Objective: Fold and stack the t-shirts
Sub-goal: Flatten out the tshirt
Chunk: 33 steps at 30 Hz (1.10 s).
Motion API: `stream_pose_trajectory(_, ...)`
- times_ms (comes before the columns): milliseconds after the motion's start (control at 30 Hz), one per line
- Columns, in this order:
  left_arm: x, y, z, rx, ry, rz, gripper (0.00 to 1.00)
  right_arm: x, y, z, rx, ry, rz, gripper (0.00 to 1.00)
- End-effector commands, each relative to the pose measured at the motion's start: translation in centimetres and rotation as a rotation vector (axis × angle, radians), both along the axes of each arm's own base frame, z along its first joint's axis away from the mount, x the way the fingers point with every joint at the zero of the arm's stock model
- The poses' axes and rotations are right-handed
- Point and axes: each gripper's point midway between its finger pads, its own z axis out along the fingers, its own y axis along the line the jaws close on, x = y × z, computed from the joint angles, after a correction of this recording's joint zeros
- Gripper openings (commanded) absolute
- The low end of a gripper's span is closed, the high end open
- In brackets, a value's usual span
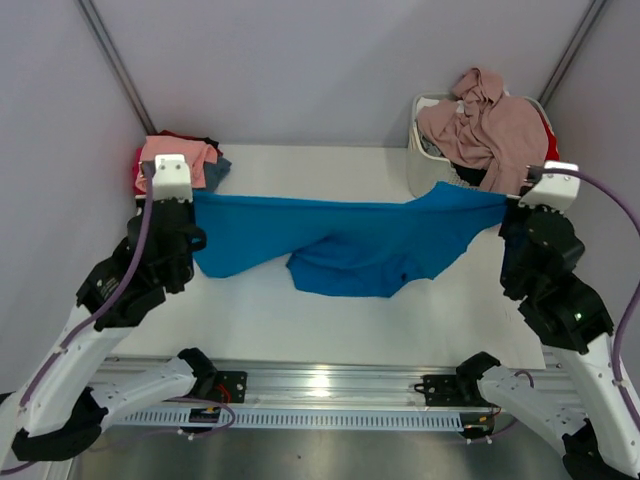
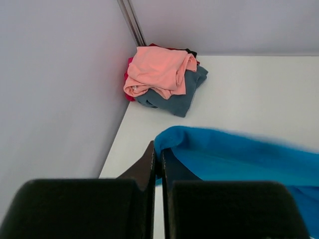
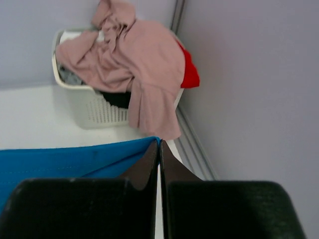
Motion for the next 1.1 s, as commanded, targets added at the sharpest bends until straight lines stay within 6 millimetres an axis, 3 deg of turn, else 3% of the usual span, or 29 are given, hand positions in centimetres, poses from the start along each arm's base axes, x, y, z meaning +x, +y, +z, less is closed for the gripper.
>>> stream_pose_trajectory(0,-1.8,3.0,2.0,-0.082,-0.126,0.104,0.01,-1.9,-3.2,4.3,0.092,-0.208,-0.132,0.00)
stream_pose_trajectory(133,-2.9,3.8,2.7,-0.104,-0.140,0.094,0.01,-3.0,-3.6,6.6,0.149,-0.314,-0.112,0.00)
stream_pose_trajectory(300,-3.3,1.8,2.8,-0.187,-0.130,-0.070,0.01,-2.8,-1.9,9.7,0.179,-0.377,0.015,0.00)
stream_pose_trajectory(567,-5.4,0.2,4.1,-0.292,-0.201,-0.282,0.00,-4.5,0.6,15.2,0.212,-0.468,0.246,0.00)
stream_pose_trajectory(633,-5.6,-1.1,4.0,-0.301,-0.212,-0.365,0.01,-4.9,1.3,15.8,0.222,-0.487,0.295,0.00)
stream_pose_trajectory(833,-7.3,-1.3,6.4,-0.356,-0.320,-0.467,0.01,-6.9,3.0,17.7,0.221,-0.567,0.454,0.00)
stream_pose_trajectory(967,-7.3,-1.9,6.7,-0.350,-0.317,-0.499,0.01,-8.8,4.0,19.5,0.224,-0.630,0.558,0.00)
stream_pose_trajectory(1067,-7.4,-2.0,6.9,-0.364,-0.343,-0.512,0.00,-9.2,4.5,20.2,0.228,-0.641,0.595,0.00)
